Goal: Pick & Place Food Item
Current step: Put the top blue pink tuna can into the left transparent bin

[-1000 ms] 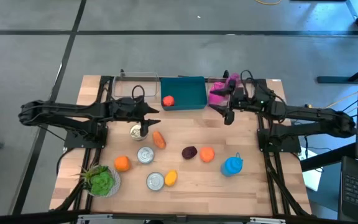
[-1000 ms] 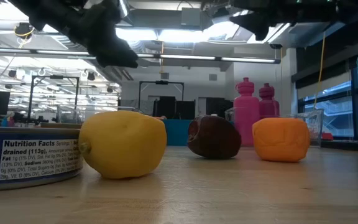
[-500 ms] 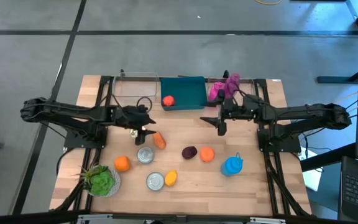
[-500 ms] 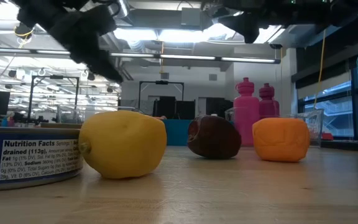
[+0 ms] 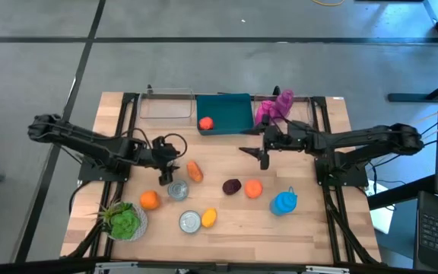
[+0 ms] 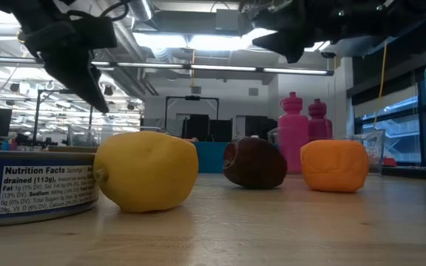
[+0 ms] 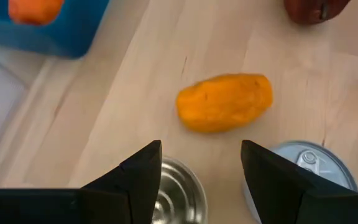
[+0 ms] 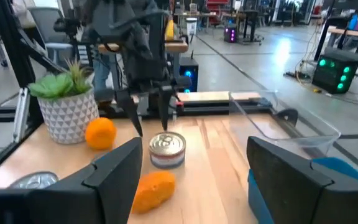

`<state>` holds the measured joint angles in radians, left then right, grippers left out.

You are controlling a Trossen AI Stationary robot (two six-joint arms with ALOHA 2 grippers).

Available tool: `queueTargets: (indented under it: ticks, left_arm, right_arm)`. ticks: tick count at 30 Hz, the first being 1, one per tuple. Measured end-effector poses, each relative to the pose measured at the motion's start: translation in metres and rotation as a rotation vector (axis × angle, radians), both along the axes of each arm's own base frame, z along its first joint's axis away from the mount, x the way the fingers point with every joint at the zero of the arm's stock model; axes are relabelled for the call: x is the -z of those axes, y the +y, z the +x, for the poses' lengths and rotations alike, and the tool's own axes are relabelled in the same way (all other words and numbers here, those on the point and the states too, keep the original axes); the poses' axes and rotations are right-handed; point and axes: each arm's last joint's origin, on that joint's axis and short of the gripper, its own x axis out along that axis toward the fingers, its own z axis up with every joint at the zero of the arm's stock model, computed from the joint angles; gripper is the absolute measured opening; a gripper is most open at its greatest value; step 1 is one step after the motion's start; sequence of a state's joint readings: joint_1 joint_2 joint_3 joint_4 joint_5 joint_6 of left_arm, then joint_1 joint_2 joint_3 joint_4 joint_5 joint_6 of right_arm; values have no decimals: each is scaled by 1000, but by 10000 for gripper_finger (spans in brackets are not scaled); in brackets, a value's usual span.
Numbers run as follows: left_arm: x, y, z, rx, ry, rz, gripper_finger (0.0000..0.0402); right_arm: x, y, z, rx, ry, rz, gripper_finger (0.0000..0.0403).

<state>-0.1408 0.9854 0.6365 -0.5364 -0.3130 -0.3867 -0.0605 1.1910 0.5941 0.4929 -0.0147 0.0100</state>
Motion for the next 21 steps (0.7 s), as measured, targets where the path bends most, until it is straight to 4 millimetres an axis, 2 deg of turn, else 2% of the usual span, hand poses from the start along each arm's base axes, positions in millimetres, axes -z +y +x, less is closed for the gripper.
queueTargets:
  ticks: [6, 11, 21]
  left_arm:
    - [7, -17, -5, -54, 49, 1, 210]
    - [20, -26, -6, -32, 147, 42, 210]
    - [45, -33, 5, 27, 314, 89, 210]
  right_arm:
    - [5, 0, 5, -4, 1, -39, 288]
    - [4, 0, 5, -7, 0, -75, 288]
    - [4, -1, 5, -9, 1, -113, 288]
